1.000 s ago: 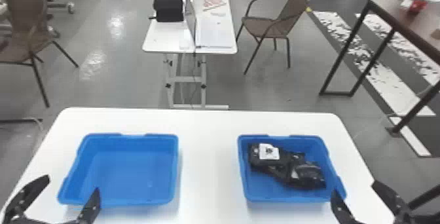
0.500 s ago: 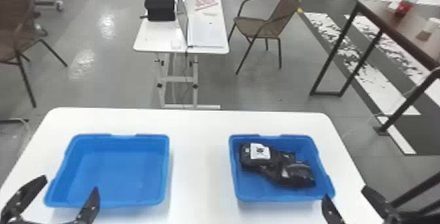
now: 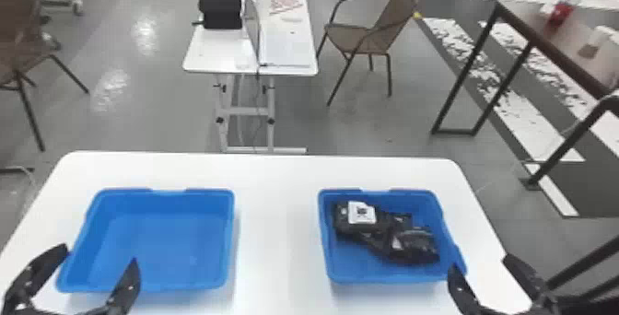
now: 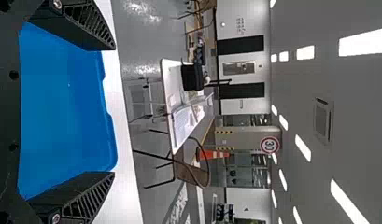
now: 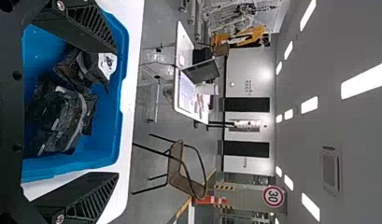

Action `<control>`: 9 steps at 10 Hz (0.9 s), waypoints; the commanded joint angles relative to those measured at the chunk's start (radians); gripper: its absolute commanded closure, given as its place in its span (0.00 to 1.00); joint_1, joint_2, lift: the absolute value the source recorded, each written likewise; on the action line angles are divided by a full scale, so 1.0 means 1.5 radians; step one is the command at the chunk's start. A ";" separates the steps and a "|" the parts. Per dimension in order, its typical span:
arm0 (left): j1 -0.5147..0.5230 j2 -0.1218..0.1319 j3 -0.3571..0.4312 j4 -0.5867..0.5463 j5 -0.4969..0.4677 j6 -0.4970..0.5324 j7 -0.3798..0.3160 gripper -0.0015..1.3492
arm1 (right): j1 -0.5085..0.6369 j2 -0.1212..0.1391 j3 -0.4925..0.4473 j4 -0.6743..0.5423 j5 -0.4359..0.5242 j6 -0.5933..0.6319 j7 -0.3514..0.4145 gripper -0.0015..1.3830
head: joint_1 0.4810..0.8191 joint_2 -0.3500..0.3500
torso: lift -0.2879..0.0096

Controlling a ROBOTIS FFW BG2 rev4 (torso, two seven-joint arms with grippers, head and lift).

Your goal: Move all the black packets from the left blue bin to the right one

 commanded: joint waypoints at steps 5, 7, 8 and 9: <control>-0.003 -0.002 -0.004 0.010 0.012 0.002 0.000 0.07 | -0.006 0.002 0.004 0.001 0.003 0.003 0.000 0.05 | 0.63 0.28 | 0.97; -0.008 -0.002 -0.006 0.012 0.013 0.003 0.000 0.07 | -0.006 0.002 0.007 0.001 0.007 0.004 0.001 0.05 | 0.63 0.28 | 0.97; -0.008 -0.002 -0.006 0.013 0.014 0.003 0.000 0.07 | -0.006 0.002 0.007 0.001 0.008 0.005 0.001 0.05 | 0.63 0.28 | 0.97; -0.007 -0.002 -0.006 0.016 0.019 0.000 0.000 0.07 | -0.005 0.002 0.007 -0.001 0.009 0.007 0.001 0.05 | 0.63 0.28 | 0.97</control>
